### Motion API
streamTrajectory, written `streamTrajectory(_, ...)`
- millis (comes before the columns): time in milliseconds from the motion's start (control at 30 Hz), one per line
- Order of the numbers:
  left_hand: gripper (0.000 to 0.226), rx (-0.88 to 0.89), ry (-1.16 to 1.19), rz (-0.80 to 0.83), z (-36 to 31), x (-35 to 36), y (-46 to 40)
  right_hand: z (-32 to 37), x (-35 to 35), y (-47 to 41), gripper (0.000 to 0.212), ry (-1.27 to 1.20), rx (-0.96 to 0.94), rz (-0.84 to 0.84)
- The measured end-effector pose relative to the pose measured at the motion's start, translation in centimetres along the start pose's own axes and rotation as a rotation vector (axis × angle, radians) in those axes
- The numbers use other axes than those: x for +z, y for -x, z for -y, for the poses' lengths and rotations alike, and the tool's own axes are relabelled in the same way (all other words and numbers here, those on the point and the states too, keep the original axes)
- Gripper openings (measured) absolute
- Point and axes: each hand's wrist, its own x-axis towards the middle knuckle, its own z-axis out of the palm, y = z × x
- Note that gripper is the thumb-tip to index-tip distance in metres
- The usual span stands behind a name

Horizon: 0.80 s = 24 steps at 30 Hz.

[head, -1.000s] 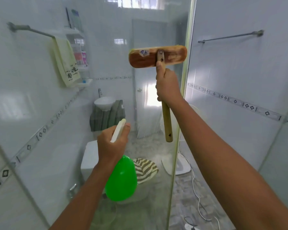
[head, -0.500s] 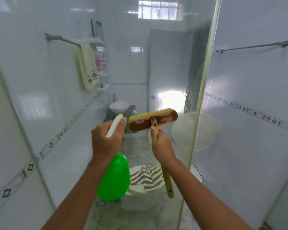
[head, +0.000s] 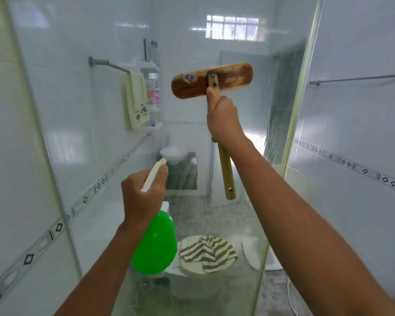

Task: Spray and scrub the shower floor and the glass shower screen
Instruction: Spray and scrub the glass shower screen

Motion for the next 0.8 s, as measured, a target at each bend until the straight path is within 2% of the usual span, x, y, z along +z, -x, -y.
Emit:
streamTrajectory(100,0.054,0.02,-0.007,-0.043,0.1,-0.6,-0.3,-2.9,1.9,3.5,0.053,0.022,0.022,0.087)
streamTrajectory(267,0.046,0.025,-0.008,-0.059,-0.1,-1.5,-0.3,-14.1,8.0,17.1,0.041,0.07,0.142,0.322)
streamTrajectory(400,0.044,0.029,-0.026,-0.047,0.4,-2.1,0.4,-20.4,9.8,23.4,0.045,0.159,0.279,0.337)
streamTrajectory(467,0.046,0.042,-0.032,-0.056,1.0,-2.0,0.7,-19.8,9.2,22.5,0.051,0.108,0.252,0.301)
streamTrajectory(567,0.054,0.007,-0.054,-0.061,2.0,-1.4,0.7,-15.5,7.8,17.7,0.037,0.027,0.122,0.218)
streamTrajectory(633,0.058,-0.012,-0.068,-0.054,2.7,-0.7,1.1,-12.2,6.7,13.5,0.038,-0.005,0.056,0.133)
streamTrajectory(800,0.044,-0.037,-0.083,-0.057,4.1,0.8,2.7,-9.3,5.6,7.6,0.045,-0.072,-0.017,0.054)
